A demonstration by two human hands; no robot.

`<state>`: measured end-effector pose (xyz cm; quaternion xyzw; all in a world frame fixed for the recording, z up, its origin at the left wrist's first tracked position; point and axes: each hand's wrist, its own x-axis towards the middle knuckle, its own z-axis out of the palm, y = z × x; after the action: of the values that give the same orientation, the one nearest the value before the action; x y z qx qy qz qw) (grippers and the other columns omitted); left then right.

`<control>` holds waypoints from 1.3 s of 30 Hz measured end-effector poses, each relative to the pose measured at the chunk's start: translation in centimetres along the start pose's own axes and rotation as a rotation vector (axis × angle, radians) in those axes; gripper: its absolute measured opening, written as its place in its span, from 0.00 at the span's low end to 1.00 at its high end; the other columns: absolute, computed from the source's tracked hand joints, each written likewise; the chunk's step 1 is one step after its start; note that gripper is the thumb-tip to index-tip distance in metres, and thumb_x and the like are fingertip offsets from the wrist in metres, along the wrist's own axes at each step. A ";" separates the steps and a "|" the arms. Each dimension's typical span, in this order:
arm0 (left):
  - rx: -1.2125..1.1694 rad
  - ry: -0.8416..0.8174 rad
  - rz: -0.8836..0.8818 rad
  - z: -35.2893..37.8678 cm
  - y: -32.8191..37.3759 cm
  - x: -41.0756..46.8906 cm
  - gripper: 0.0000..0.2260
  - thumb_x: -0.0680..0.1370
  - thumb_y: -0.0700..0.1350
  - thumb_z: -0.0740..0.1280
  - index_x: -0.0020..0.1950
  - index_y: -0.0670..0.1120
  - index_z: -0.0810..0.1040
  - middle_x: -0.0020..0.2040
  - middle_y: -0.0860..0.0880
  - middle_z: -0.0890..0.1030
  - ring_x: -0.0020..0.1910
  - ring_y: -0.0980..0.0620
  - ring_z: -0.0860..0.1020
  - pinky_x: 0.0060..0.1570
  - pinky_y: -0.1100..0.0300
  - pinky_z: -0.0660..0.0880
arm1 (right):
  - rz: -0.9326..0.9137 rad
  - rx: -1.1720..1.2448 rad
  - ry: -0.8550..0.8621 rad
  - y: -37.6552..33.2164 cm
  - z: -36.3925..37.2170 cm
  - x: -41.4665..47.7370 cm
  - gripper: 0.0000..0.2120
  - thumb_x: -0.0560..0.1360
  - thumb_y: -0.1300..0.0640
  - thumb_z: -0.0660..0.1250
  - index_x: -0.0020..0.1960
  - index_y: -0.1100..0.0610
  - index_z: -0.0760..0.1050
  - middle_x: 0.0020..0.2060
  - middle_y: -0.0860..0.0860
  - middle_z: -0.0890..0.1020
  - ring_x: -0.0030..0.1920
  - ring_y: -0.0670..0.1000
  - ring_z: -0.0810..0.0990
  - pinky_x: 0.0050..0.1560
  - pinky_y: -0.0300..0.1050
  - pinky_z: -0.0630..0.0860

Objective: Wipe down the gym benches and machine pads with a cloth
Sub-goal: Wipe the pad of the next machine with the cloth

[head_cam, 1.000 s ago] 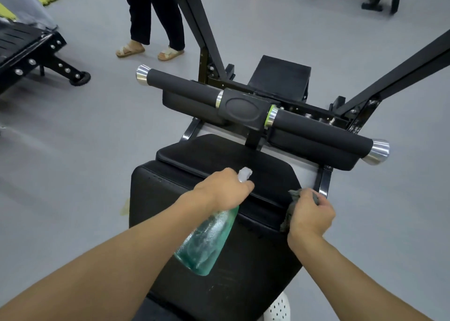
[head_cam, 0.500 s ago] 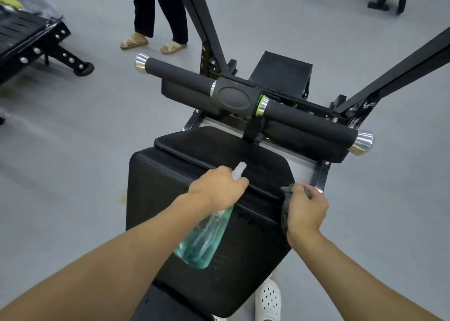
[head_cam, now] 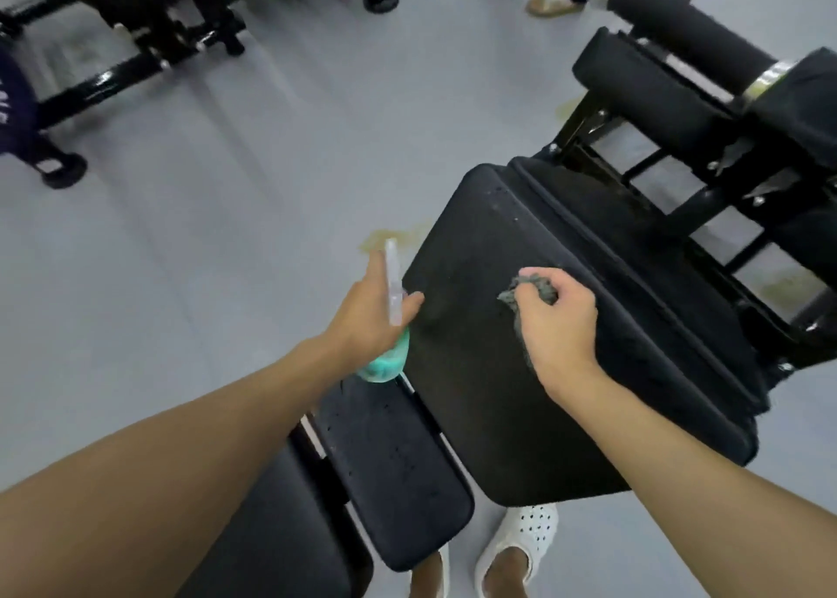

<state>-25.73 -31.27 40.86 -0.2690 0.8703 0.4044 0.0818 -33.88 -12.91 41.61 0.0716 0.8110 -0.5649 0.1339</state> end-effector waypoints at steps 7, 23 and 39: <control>-0.250 0.061 -0.129 1.3 -7.0 -3.3 0.24 0.79 0.39 0.70 0.66 0.40 0.58 0.46 0.42 0.76 0.42 0.48 0.75 0.44 0.66 0.76 | 0.011 -0.090 -0.114 2.0 4.1 -1.7 0.08 0.76 0.62 0.66 0.52 0.53 0.80 0.44 0.50 0.82 0.44 0.49 0.81 0.43 0.40 0.76; 0.095 0.123 -0.538 -2.6 -6.1 -5.4 0.30 0.74 0.35 0.66 0.74 0.40 0.58 0.68 0.41 0.64 0.67 0.39 0.67 0.67 0.46 0.68 | 0.015 -0.097 -0.157 -1.2 3.3 0.5 0.08 0.76 0.59 0.66 0.53 0.52 0.81 0.48 0.56 0.82 0.45 0.52 0.79 0.37 0.38 0.73; 0.301 0.135 -0.021 5.1 16.6 17.0 0.14 0.82 0.44 0.54 0.62 0.45 0.76 0.62 0.44 0.78 0.58 0.42 0.75 0.58 0.50 0.66 | -0.020 -0.083 -0.129 -4.1 -6.2 15.3 0.14 0.80 0.60 0.58 0.57 0.68 0.77 0.51 0.64 0.80 0.42 0.57 0.77 0.37 0.45 0.73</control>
<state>-49.33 -25.52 42.31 -0.2896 0.9216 0.2496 0.0668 -50.37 -9.11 42.73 0.0212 0.8242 -0.5355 0.1829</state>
